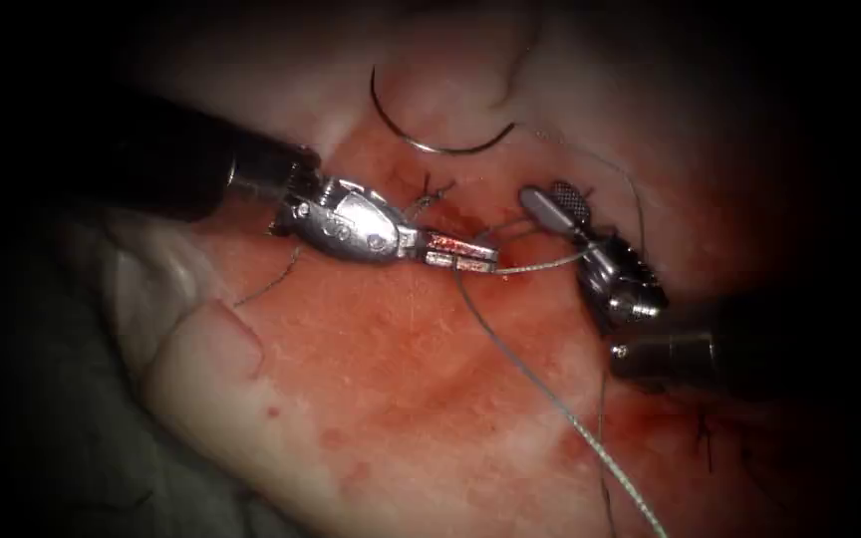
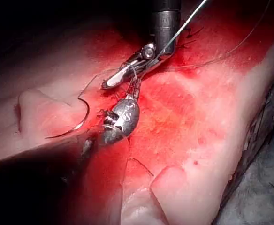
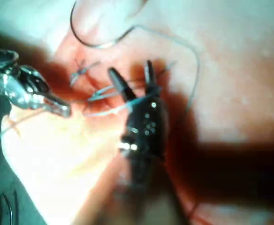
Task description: Wound Closure
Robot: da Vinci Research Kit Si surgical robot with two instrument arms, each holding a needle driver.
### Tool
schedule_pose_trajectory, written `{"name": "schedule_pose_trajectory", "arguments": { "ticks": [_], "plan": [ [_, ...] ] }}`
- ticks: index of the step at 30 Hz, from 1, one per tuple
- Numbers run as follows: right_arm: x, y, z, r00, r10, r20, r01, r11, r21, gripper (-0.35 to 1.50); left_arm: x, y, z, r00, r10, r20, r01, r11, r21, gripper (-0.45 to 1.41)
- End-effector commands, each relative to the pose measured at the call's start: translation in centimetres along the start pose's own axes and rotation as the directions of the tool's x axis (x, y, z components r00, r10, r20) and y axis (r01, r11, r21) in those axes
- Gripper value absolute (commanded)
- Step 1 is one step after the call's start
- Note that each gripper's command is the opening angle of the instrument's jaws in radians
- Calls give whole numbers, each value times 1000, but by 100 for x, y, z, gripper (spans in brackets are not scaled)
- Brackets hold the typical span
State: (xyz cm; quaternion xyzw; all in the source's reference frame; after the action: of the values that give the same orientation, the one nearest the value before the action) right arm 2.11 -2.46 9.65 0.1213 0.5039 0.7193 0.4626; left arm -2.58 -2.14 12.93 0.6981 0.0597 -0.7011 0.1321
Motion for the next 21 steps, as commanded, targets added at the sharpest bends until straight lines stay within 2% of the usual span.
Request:
{"name": "schedule_pose_trajectory", "arguments": {
  "ticks": [1, 10, 16, 21],
  "plan": [
    [-13, 3, -2, 1000, 5, 11, -5, 1000, -5, 116, -4, 3, 5, 1000, -3, 2, 3, 1000, -2, -45],
    [-28, -6, -23, 996, 67, 50, -66, 998, -25, 115, -4, 4, 5, 1000, -3, 6, 3, 1000, -3, -45],
    [-24, -6, -31, 981, 190, 49, -186, 980, -70, 101, -3, 6, 2, 1000, -15, 12, 15, 1000, -5, -45],
    [-22, -5, -34, 959, 280, 41, -275, 957, -96, 100, -2, 8, -1, 1000, -15, 14, 15, 1000, -3, -45]
  ]
}}
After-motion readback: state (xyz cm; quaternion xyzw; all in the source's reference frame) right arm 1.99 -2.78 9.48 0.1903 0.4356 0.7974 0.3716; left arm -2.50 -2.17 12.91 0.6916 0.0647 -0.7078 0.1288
